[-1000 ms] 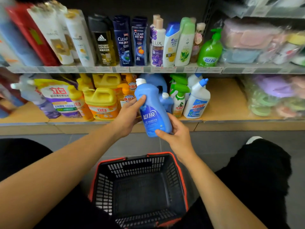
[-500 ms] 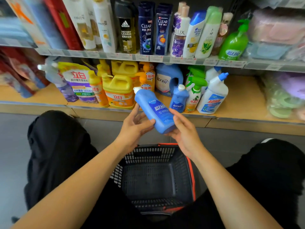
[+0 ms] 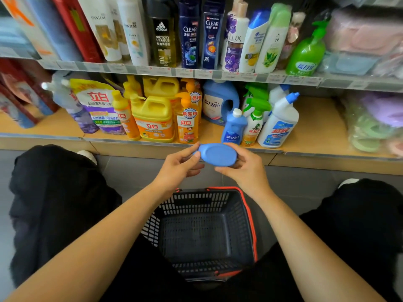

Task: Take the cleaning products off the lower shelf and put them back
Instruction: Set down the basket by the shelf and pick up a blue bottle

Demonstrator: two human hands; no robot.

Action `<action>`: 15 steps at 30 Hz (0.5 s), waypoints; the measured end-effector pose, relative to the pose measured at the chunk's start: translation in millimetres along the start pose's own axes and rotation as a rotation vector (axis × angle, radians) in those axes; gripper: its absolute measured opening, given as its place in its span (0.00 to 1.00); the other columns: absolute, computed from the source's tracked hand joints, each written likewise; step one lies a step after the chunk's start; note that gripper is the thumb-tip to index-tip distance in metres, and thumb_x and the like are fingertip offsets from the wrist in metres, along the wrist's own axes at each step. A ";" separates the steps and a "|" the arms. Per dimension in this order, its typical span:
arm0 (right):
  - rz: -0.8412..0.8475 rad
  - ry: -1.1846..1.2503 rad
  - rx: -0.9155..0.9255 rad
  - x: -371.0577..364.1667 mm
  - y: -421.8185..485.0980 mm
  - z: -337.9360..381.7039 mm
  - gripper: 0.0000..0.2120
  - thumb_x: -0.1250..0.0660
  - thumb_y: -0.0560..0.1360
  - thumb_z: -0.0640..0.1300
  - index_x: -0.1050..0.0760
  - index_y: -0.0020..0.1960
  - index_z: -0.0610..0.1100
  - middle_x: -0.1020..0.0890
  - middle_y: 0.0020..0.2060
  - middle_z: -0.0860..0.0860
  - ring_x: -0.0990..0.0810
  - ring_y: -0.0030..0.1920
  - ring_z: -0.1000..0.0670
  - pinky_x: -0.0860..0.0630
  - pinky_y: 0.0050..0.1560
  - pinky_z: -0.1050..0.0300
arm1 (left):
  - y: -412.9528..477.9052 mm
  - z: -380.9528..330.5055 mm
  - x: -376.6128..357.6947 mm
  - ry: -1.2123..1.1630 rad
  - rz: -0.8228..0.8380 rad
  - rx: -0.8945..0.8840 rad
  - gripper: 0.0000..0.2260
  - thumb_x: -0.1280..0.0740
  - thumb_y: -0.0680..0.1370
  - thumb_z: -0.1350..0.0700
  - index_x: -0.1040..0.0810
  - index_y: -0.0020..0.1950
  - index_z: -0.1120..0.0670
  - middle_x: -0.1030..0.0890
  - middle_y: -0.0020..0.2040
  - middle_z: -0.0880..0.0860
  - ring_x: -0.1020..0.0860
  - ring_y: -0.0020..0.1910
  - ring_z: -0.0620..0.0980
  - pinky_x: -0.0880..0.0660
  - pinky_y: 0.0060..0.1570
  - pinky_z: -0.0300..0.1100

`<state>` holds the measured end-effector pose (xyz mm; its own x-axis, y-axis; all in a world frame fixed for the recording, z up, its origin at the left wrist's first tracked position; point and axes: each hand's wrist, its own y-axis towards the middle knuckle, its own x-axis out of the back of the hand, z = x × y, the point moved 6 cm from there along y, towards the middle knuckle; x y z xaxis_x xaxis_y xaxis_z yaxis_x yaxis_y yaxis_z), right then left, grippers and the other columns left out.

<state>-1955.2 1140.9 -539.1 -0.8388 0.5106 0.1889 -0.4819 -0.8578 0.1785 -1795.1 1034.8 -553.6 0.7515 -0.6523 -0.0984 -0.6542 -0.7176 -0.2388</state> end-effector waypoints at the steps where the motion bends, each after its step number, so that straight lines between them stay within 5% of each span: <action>1: -0.002 -0.033 0.025 1.4 1.8 3.6 0.29 0.17 0.63 0.44 0.22 0.58 0.63 0.17 0.55 0.58 0.18 0.58 0.54 0.19 0.55 0.56 | -0.5 -3.5 -0.1 0.022 0.010 -0.004 0.20 0.35 0.83 0.55 0.28 0.75 0.53 0.17 0.62 0.57 0.16 0.57 0.53 0.19 0.55 0.43; 5: -0.013 -0.092 0.078 4.7 4.6 15.8 0.26 0.19 0.63 0.52 0.21 0.59 0.59 0.19 0.55 0.57 0.19 0.58 0.51 0.20 0.57 0.49 | -6.2 -20.7 -1.8 0.123 0.006 -0.093 0.16 0.37 0.84 0.58 0.24 0.71 0.56 0.16 0.59 0.56 0.18 0.57 0.52 0.19 0.55 0.40; 9: 0.035 -0.008 0.047 3.0 6.8 33.2 0.22 0.19 0.63 0.53 0.20 0.56 0.60 0.15 0.54 0.56 0.18 0.56 0.52 0.19 0.53 0.53 | -11.7 -45.3 1.1 0.280 -0.006 -0.207 0.14 0.37 0.83 0.61 0.21 0.68 0.60 0.17 0.59 0.54 0.19 0.58 0.53 0.21 0.60 0.51; 15: 0.015 0.018 0.082 9.3 18.0 76.5 0.21 0.20 0.62 0.54 0.19 0.54 0.63 0.15 0.53 0.56 0.17 0.56 0.52 0.18 0.52 0.53 | -23.2 -106.9 -0.7 0.475 0.000 -0.469 0.15 0.34 0.81 0.66 0.21 0.68 0.59 0.17 0.59 0.53 0.18 0.58 0.53 0.20 0.57 0.46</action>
<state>-1952.3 1134.6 -460.3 -0.8505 0.4960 0.1748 -0.4475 -0.8572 0.2549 -1789.6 1025.8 -444.7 0.7027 -0.6116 0.3635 -0.7023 -0.6780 0.2169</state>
